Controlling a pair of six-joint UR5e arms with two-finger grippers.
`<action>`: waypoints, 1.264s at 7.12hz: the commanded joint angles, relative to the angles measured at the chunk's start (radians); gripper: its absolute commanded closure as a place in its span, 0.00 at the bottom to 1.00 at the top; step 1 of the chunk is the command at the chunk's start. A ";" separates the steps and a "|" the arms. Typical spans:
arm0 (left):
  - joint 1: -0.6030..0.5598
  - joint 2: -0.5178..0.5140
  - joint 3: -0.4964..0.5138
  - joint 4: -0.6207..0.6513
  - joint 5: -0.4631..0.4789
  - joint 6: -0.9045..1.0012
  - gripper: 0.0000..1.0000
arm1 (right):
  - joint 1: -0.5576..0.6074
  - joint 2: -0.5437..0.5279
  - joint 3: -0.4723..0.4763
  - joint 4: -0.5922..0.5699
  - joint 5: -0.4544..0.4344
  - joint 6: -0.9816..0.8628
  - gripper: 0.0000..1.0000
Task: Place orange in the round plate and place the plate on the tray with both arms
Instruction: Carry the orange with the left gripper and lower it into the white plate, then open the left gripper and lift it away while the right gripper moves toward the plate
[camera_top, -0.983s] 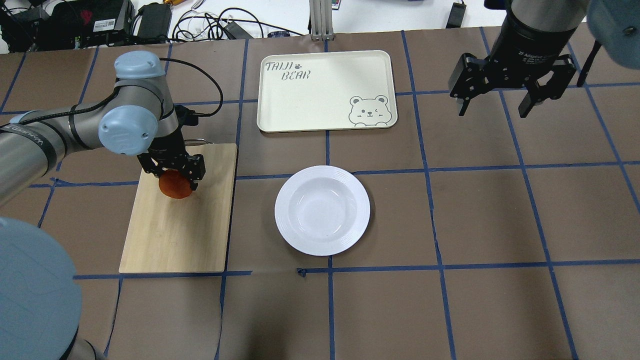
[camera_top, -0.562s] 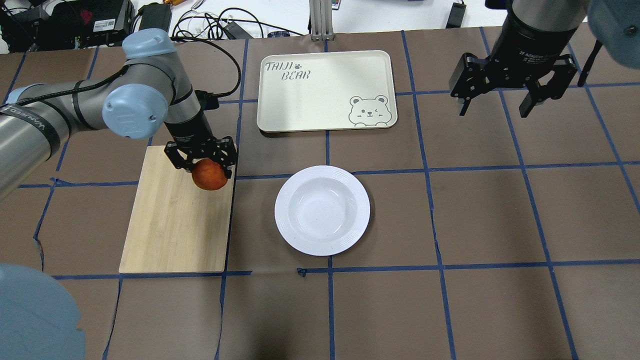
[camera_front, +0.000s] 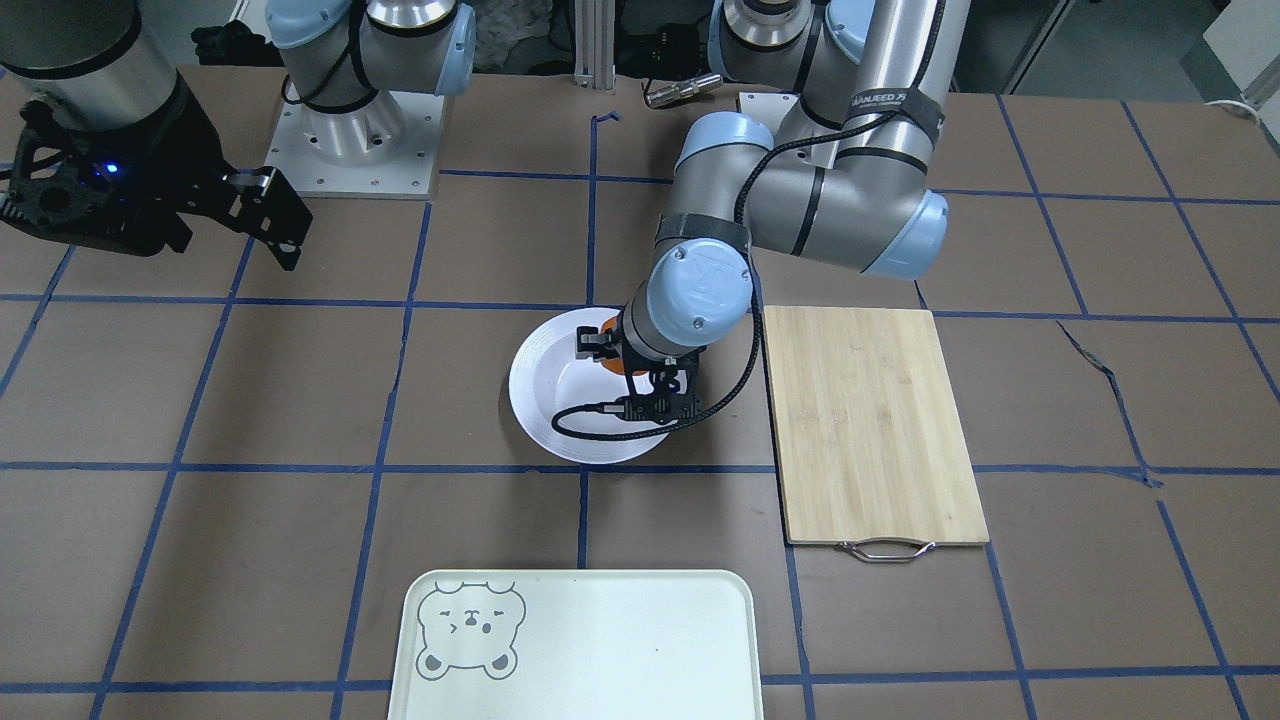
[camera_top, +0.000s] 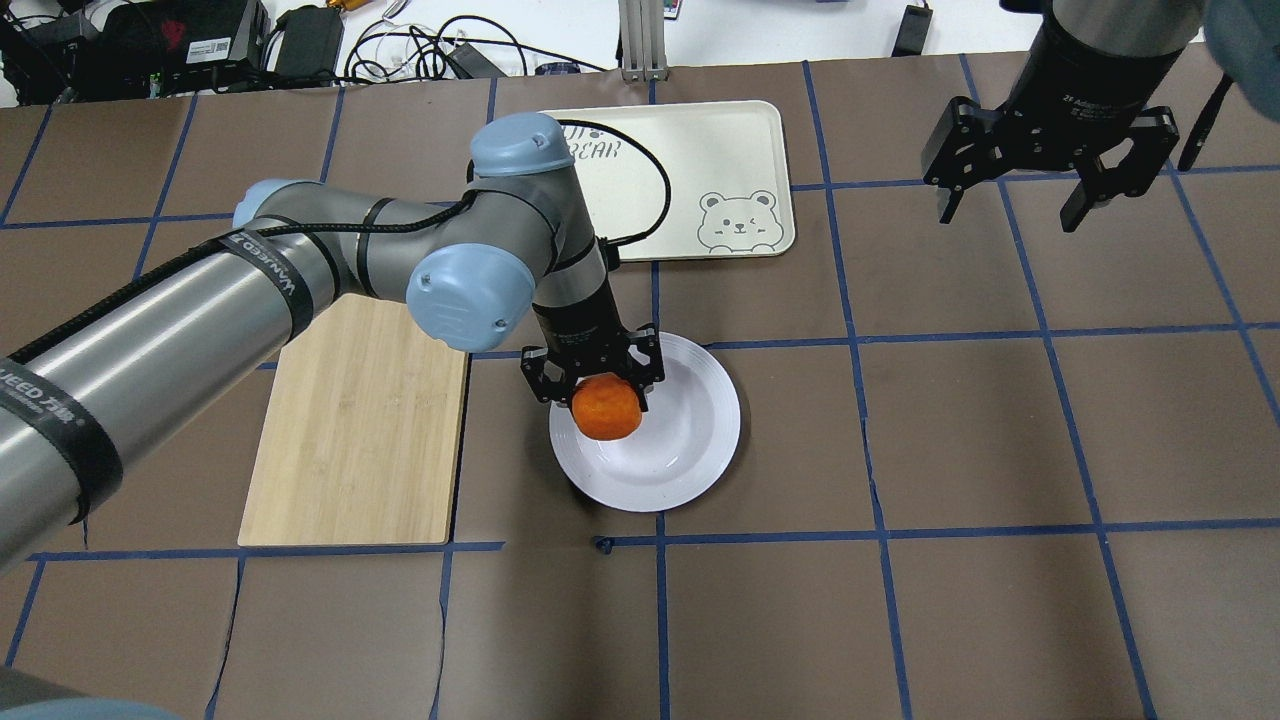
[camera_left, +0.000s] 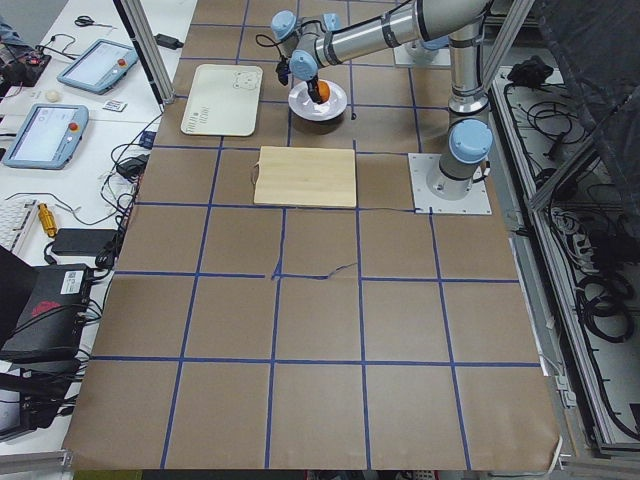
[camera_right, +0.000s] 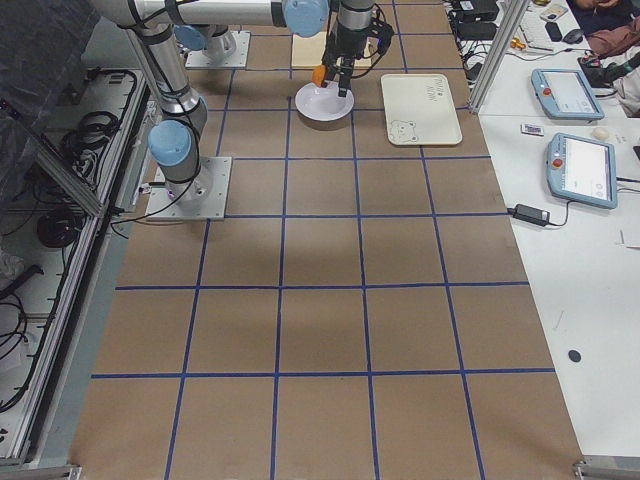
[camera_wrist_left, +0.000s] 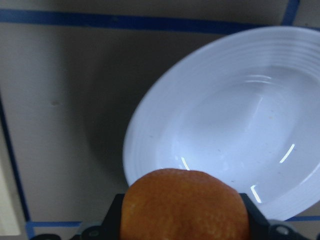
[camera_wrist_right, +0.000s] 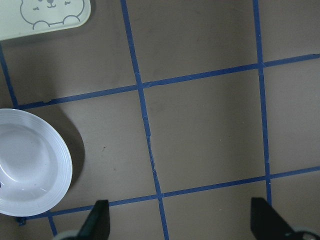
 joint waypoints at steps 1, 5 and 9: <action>-0.015 -0.034 -0.110 0.205 -0.028 -0.015 0.78 | -0.077 0.006 0.006 0.018 0.016 -0.079 0.00; -0.007 0.007 -0.031 0.214 -0.010 -0.082 0.00 | -0.111 0.047 0.162 -0.183 0.142 -0.185 0.00; 0.074 0.173 0.333 -0.204 0.172 0.029 0.00 | -0.106 0.075 0.380 -0.483 0.412 -0.207 0.00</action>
